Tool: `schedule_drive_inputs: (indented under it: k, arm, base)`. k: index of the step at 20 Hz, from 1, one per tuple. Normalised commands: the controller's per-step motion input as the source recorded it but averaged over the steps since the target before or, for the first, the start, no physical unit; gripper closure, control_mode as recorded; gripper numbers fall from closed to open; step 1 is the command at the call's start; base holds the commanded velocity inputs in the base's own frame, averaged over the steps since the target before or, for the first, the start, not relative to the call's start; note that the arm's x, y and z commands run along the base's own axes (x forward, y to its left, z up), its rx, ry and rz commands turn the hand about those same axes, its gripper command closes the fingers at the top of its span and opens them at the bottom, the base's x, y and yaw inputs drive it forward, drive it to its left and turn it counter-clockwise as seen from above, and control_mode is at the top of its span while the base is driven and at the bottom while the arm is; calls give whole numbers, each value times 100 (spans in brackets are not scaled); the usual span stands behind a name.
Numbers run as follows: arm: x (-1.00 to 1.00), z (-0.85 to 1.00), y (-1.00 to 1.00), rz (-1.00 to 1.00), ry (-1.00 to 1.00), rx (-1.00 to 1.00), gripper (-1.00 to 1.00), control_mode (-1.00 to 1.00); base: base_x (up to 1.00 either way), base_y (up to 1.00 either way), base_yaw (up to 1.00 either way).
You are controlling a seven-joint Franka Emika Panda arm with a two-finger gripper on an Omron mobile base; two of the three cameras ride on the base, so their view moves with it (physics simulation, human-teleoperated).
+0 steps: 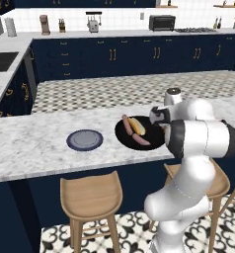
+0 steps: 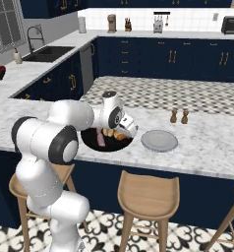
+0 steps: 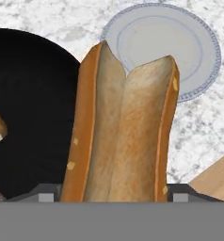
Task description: Place one bun and one sausage from the bowl on each plate.
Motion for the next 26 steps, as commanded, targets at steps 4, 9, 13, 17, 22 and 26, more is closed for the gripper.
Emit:
schedule_drive_inputs:
  k: [4, 9, 13, 17, 22, 26]
  arm:
    - [12, 10, -100, -8, 0, 6, 100, -100]
    - [72, 0, -98, -1, 0, 9, 100, -100]
    - [85, -18, -43, 0, 0, 3, 100, -100]
    - [67, -58, -3, 0, -1, 0, 100, -100]
    - [35, -47, 0, 0, -3, 0, -100, -100]
    - [0, 0, 12, 0, -10, 0, -100, -100]
  base:
    - [0, 0, 0]
    - [0, 0, 0]
    - [0, 0, 0]
    - [0, 0, 0]
    - [0, 0, 0]
    - [0, 0, 0]
